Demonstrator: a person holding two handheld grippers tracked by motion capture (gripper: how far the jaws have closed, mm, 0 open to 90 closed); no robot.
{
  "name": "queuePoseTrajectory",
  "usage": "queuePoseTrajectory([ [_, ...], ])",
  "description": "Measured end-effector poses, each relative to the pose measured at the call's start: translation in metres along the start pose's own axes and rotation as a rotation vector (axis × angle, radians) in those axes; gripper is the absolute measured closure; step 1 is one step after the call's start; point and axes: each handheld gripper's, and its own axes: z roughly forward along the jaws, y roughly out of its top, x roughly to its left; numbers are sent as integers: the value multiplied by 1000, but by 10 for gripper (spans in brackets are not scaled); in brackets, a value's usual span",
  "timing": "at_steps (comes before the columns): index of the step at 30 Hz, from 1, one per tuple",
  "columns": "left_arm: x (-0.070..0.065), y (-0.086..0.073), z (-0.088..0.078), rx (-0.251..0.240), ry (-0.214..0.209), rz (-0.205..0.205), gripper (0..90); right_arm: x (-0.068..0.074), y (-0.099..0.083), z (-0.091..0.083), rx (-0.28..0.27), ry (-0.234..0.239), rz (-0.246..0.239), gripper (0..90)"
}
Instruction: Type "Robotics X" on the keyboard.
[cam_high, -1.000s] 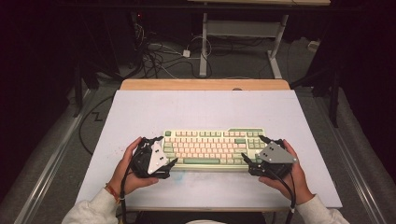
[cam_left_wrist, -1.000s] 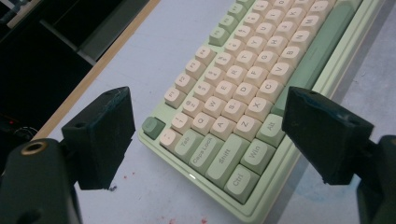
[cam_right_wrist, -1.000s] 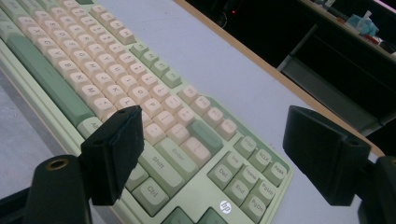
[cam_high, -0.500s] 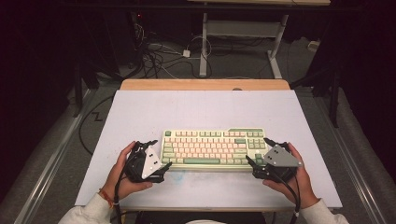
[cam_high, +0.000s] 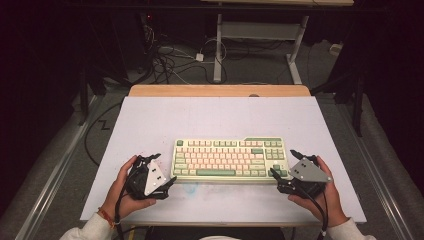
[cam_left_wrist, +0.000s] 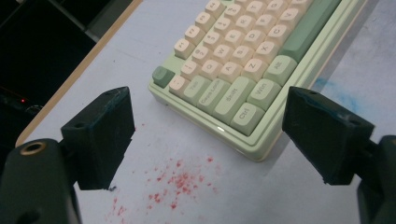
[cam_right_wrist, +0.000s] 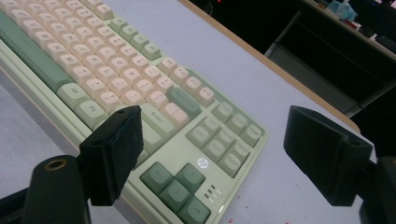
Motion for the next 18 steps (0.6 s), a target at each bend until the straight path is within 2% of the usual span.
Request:
queuePoseTrajectory([
  [8, 0, -9, -2, 18, 1, -11, 162, -6, -8, -5, 7, -25, 13, 201],
  [18, 2, -22, -3, 35, -25, -37, 162, -11, -22, -9, 34, -55, 43, 201],
])
